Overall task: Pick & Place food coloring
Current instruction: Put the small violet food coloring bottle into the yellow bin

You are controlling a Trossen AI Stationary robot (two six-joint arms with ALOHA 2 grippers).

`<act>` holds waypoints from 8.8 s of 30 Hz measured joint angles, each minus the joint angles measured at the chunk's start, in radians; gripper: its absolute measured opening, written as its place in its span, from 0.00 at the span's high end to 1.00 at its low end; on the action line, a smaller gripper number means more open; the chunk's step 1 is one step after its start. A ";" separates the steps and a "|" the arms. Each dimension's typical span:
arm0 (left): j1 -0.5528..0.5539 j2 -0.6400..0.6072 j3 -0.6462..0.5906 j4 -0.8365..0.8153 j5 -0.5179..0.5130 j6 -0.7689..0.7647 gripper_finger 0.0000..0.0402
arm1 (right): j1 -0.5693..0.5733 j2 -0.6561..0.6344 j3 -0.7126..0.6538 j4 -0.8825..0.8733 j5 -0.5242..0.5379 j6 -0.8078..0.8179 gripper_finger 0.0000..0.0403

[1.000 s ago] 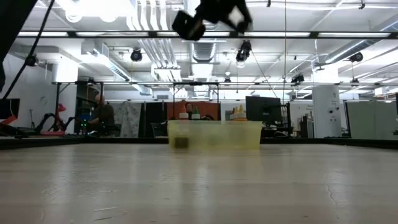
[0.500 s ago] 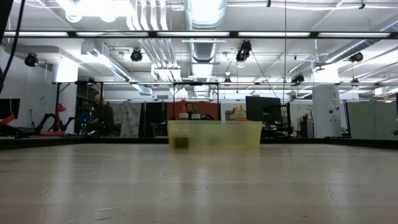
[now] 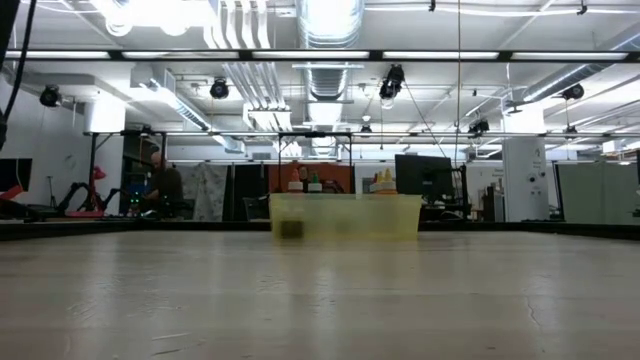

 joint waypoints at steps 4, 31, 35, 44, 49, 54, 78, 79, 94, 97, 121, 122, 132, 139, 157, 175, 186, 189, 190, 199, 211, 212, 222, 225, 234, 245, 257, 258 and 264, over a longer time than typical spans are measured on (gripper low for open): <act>0.009 0.002 -0.001 0.003 0.055 0.025 0.86 | 0.000 0.061 0.074 -0.045 -0.001 -0.043 0.50; 0.059 0.002 -0.001 0.004 0.168 0.124 0.86 | 0.000 0.331 0.417 -0.276 -0.108 -0.152 0.50; 0.069 0.002 -0.002 0.004 0.168 0.138 0.86 | -0.001 0.333 0.416 -0.270 -0.124 -0.163 0.50; 0.087 0.002 -0.002 0.017 0.187 0.148 0.86 | -0.001 0.333 0.414 -0.261 -0.123 -0.171 0.50; 0.089 0.002 -0.003 0.047 0.188 0.148 0.86 | -0.001 0.333 0.406 -0.247 -0.124 -0.178 0.50; 0.092 0.002 -0.003 0.051 0.193 0.144 0.86 | -0.002 0.333 0.404 -0.221 -0.124 -0.182 0.50; 0.092 0.002 -0.003 0.045 0.212 0.136 0.86 | -0.008 0.350 0.404 -0.213 -0.120 -0.200 0.75; 0.092 0.002 -0.003 0.042 0.212 0.136 0.86 | -0.010 0.351 0.404 -0.213 -0.120 -0.202 0.77; 0.094 0.003 -0.004 0.048 0.211 0.144 0.86 | -0.019 0.350 0.404 -0.217 -0.124 -0.207 0.85; 0.094 0.003 -0.004 0.048 0.209 0.148 0.83 | -0.019 0.348 0.404 -0.219 -0.123 -0.205 0.85; 0.176 -0.016 -0.004 -0.303 0.121 0.406 0.59 | -0.105 0.349 0.403 -0.364 -0.117 -0.117 0.85; 0.176 -0.022 -0.004 -0.317 0.100 0.417 0.59 | -0.110 0.351 0.400 -0.365 -0.117 -0.117 0.85; 0.177 -0.089 -0.012 -0.389 -0.064 0.467 0.62 | -0.149 0.389 0.388 -0.375 -0.117 -0.114 0.85; 0.183 -0.136 -0.013 -0.433 -0.141 0.487 0.82 | -0.175 0.418 0.388 -0.375 -0.093 -0.103 0.85; 0.183 -0.278 -0.123 -0.414 -0.269 0.512 1.00 | -0.327 0.510 0.387 -0.381 -0.094 0.004 0.85; 0.183 -0.552 -0.649 0.018 -0.300 0.400 1.00 | -0.388 0.692 0.387 -0.428 -0.016 -0.042 0.85; 0.183 -0.620 -0.828 0.281 -0.312 0.359 1.00 | -0.408 0.789 0.387 -0.427 0.019 -0.219 0.85; 0.183 -0.649 -0.838 0.356 -0.312 0.364 1.00 | -0.427 0.816 0.387 -0.426 0.019 -0.215 0.85; 0.183 -0.659 -0.838 0.369 -0.315 0.375 1.00 | -0.434 0.823 0.387 -0.427 0.019 -0.218 0.85; 0.183 -0.714 -0.845 0.375 -0.326 0.420 1.00 | -0.483 0.864 0.387 -0.409 0.041 -0.244 0.85; 0.183 -0.712 -0.845 0.375 -0.408 0.444 1.00 | -0.485 0.902 0.387 -0.371 0.038 -0.242 0.85; 0.183 -0.713 -0.845 0.375 -0.409 0.447 1.00 | -0.486 0.904 0.387 -0.370 0.038 -0.242 0.85; 0.183 -0.704 -0.845 0.375 -0.420 0.460 1.00 | -0.485 0.944 0.387 -0.330 0.036 -0.237 0.85; 0.183 -0.702 -0.845 0.376 -0.421 0.460 1.00 | -0.482 0.967 0.387 -0.330 0.035 -0.237 0.85; 0.183 -0.701 -0.845 0.376 -0.425 0.460 1.00 | -0.482 1.011 0.387 -0.322 0.065 -0.231 0.85; 0.183 -0.701 -0.847 0.375 -0.428 0.459 1.00 | -0.481 1.047 0.382 -0.311 0.066 -0.219 0.85; 0.183 -0.701 -0.847 0.375 -0.428 0.461 1.00 | -0.481 1.047 0.364 -0.272 0.125 -0.215 0.85; 0.183 -0.701 -0.847 0.376 -0.428 0.461 1.00 | -0.481 1.047 0.361 -0.267 0.125 -0.214 0.85; 0.183 -0.701 -0.847 0.376 -0.428 0.460 1.00 | -0.481 1.047 0.342 -0.261 0.125 -0.212 0.85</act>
